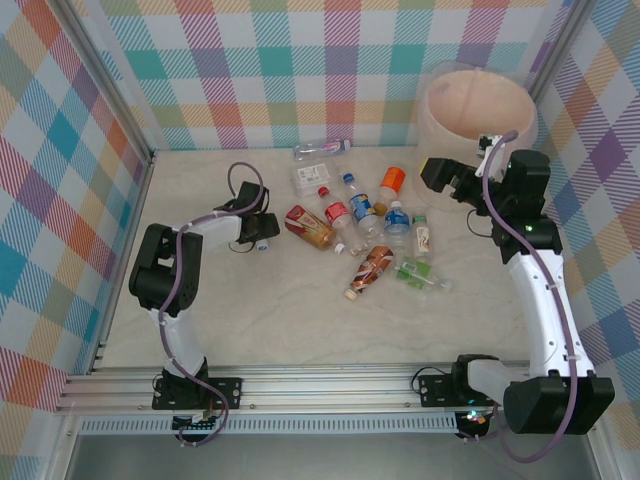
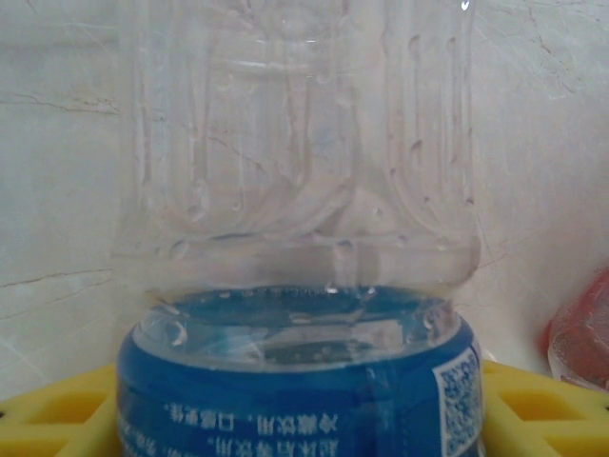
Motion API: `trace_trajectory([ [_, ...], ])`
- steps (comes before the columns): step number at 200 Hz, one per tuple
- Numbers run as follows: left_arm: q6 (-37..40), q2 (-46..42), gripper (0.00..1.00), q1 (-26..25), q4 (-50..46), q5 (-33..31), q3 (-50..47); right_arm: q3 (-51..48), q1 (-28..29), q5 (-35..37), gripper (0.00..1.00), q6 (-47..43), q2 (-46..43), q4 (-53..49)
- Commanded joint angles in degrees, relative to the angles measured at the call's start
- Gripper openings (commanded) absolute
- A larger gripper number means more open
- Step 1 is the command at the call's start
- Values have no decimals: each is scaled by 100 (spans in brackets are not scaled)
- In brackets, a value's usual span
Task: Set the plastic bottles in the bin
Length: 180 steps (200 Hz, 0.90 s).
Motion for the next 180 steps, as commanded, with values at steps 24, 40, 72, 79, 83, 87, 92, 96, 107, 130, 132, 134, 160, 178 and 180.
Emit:
trace_trajectory([
  [24,123,-1004,58,35,-3,103,-545,-594,303,-278,100,557,-184,20],
  [40,138,-1455,57,26,136,431,-772,-785,475,-195,100,733,-201,122],
  [72,-30,-2170,57,-269,200,614,-1047,-1137,963,111,100,1268,-87,822],
  [79,-73,-2303,57,-387,203,637,-1082,-1151,1100,189,100,1339,-20,955],
  [83,-86,-2382,57,-447,205,646,-1099,-1151,1185,231,100,1371,24,1018],
  [87,-98,-2460,57,-529,238,667,-1130,-1145,1270,266,100,1397,76,1079],
  [92,-103,-2559,57,-618,293,750,-1167,-1136,1368,302,100,1427,136,1163],
  [96,-90,-2645,57,-689,353,831,-1198,-1134,1438,311,100,1453,186,1212],
  [107,-35,-2860,57,-876,614,1150,-1319,-1141,1607,281,100,1585,340,1427],
  [130,84,-3195,57,-1159,1083,1887,-1468,-1130,1882,14,100,1853,685,1831],
  [132,90,-3213,57,-1171,1106,1950,-1473,-1122,1903,-8,100,1861,718,1853],
  [134,93,-3230,57,-1185,1132,2012,-1476,-1117,1928,-16,100,1863,735,1876],
  [160,192,-3373,57,-1290,1534,2905,-1496,-1073,2143,-264,100,1909,950,2187],
  [178,169,-3390,59,-1328,1977,3825,-1542,-1033,2225,-699,100,2020,1104,2504],
  [180,146,-3376,59,-1330,2013,3891,-1539,-1029,2234,-760,100,2021,1119,2544],
])
